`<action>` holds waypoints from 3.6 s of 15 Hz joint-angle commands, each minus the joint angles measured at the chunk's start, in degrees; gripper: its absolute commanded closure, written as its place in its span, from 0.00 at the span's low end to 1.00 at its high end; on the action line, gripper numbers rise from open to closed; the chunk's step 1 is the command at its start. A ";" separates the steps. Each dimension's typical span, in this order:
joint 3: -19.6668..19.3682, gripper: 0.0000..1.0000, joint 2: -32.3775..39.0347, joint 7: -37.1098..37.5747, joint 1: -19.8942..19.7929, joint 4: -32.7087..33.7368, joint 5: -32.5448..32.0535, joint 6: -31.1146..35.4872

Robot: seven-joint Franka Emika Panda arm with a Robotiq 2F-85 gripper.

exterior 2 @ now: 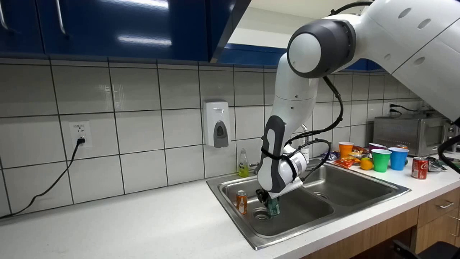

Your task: Move the green soda can to the open cabinet

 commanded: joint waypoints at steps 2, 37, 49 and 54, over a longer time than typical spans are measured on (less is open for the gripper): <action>3.92 0.60 -7.75 -4.07 -4.81 -3.04 -4.02 -4.41; 27.15 0.60 -53.71 -1.51 -19.12 -24.85 -9.17 -36.18; 29.09 0.60 -63.29 -2.92 -19.72 -22.52 -7.92 -46.35; 29.87 0.60 -66.76 -3.39 -19.12 -20.93 -6.86 -50.40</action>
